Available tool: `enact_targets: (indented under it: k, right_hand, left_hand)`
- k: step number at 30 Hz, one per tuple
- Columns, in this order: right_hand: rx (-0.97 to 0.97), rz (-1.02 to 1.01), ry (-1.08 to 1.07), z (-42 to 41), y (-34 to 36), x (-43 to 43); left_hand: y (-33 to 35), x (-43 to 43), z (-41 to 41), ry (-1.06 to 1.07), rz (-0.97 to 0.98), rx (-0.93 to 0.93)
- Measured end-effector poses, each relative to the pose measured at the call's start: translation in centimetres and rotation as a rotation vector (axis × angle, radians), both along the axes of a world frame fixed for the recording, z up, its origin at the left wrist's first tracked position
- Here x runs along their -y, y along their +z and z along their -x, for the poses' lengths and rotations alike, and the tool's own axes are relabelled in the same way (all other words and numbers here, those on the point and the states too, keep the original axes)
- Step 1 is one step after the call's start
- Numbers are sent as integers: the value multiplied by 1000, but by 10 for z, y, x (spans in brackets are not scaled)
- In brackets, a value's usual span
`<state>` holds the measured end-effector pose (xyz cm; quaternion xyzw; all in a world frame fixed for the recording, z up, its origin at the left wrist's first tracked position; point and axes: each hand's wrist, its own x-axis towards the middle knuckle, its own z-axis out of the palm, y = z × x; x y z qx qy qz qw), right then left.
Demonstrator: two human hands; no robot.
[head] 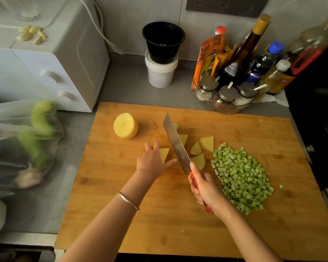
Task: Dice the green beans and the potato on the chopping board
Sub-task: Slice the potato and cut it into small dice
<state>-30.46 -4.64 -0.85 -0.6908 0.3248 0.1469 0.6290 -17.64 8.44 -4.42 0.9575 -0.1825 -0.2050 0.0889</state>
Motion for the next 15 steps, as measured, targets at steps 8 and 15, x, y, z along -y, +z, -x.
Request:
enact_targets:
  k: [8, 15]
  right_hand:
    - [-62, -17, -31, 11, -8, -11]
    - [-95, -2, -34, 8, -8, -26]
  left_hand:
    - [12, -38, -32, -357, 83, -165]
    - [1, -20, 1, -239, 76, 2]
